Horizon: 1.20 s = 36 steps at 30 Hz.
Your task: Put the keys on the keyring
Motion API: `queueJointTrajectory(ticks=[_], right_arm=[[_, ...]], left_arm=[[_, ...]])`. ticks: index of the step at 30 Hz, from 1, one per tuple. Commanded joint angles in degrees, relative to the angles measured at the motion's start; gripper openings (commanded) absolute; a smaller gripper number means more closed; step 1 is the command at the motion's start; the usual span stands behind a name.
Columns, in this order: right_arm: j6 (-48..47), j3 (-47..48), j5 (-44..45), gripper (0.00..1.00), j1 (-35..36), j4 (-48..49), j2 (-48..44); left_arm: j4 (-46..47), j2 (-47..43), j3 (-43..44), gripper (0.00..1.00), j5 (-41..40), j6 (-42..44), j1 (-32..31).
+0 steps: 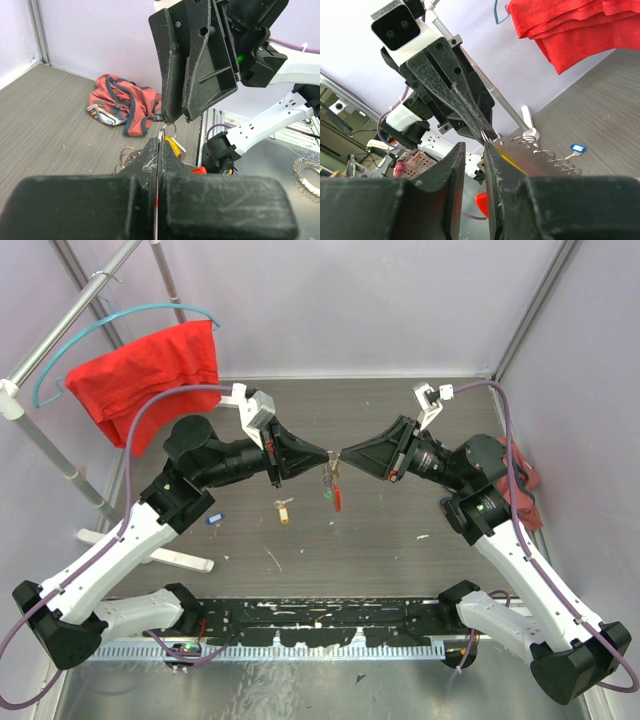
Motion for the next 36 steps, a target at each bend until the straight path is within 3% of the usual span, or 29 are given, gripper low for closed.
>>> queueJointTrajectory(ticks=[1,6,18,27,36], right_arm=[[-0.71,1.89,-0.9,0.27,0.11,1.92,-0.5],[-2.28,2.44,-0.81,0.35,0.12,-0.43,-0.43],[-2.5,2.64,-1.43,0.32,0.7,-0.78,0.25],[-2.59,2.68,-0.57,0.28,2.2,0.1,1.13],[-5.04,3.74,1.04,0.11,2.57,-3.77,0.27]], left_arm=[[3.14,-0.5,2.08,0.0,0.77,-0.25,0.2],[3.22,-0.41,2.37,0.0,0.94,-0.28,0.25],[3.04,-0.2,2.83,0.0,1.04,-0.28,0.26],[2.95,-0.16,2.9,0.0,1.19,-0.27,0.22],[2.78,-0.52,2.76,0.0,0.56,0.05,0.23]])
